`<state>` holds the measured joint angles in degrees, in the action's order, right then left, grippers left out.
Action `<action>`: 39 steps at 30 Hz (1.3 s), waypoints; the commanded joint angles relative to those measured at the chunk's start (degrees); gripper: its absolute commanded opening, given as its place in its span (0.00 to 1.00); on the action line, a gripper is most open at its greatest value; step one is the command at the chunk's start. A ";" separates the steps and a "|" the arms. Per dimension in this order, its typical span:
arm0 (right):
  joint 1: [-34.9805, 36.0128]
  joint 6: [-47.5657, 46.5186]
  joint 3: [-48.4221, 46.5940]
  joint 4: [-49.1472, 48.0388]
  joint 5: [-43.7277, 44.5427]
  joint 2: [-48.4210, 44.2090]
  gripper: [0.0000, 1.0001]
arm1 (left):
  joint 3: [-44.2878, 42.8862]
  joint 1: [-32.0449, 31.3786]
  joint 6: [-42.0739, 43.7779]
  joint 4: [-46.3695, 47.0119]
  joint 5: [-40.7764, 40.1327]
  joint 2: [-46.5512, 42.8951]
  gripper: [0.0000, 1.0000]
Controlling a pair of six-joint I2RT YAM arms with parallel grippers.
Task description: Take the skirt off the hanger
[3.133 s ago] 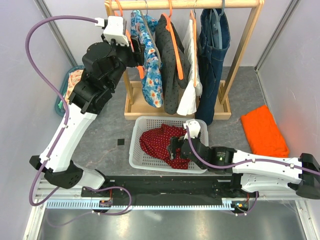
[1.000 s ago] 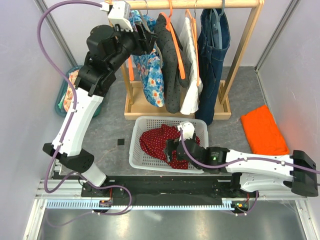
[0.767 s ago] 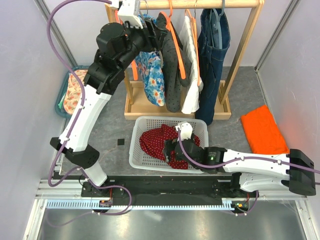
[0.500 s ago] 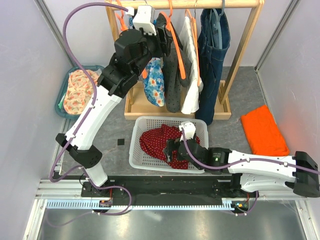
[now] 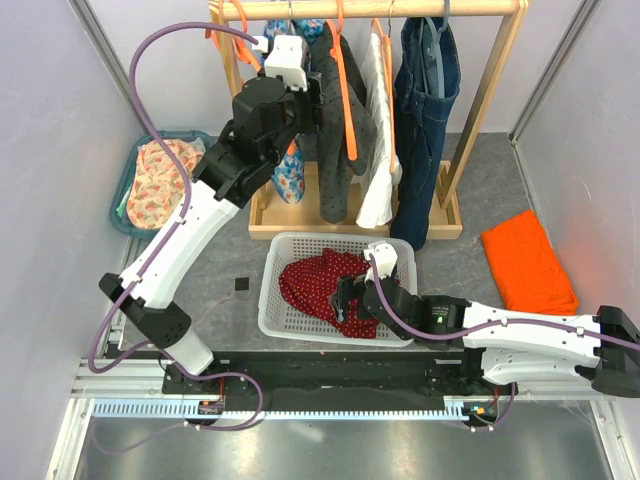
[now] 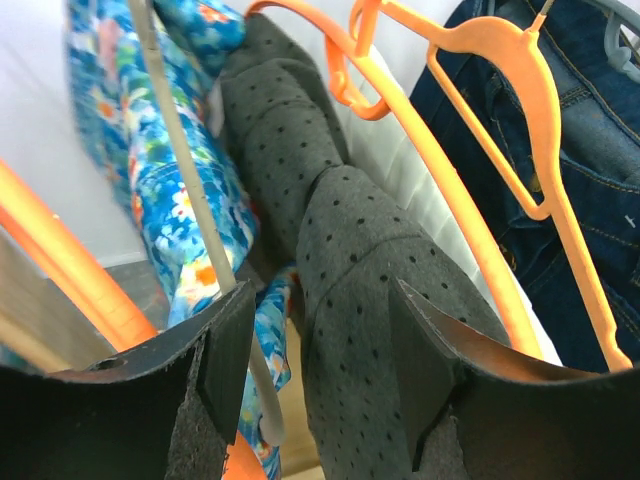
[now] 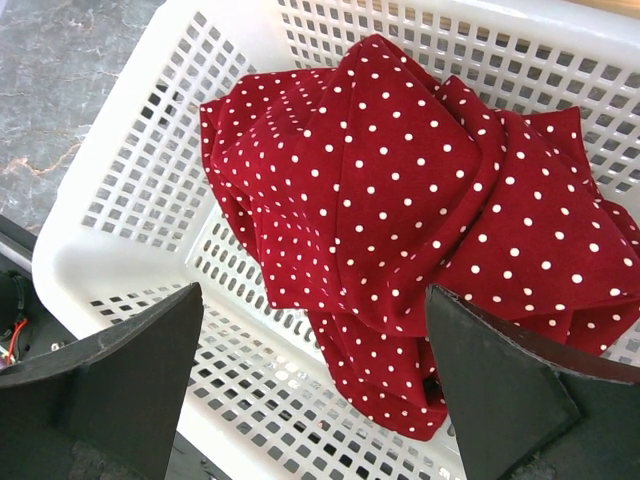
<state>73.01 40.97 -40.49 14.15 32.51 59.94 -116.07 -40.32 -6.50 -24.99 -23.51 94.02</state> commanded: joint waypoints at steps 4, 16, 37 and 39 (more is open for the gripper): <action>0.20 0.78 0.68 -0.88 1.50 -0.09 0.98 | 1.02 0.15 4.04 2.23 -2.60 -4.98 0.62; 0.29 1.04 0.85 0.17 2.56 -2.46 0.98 | -0.64 0.94 2.99 2.14 -0.93 -2.00 0.64; 0.20 0.69 1.56 -1.50 1.85 -1.85 0.98 | -0.30 1.38 3.60 2.67 -2.07 -1.20 0.16; 0.20 0.87 1.55 -1.50 1.85 -2.02 0.98 | 0.32 1.55 3.87 2.67 -2.16 -1.99 0.12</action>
<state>73.01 41.32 -39.31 14.15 33.47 58.48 -116.51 -38.81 -4.32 -24.71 -25.56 95.20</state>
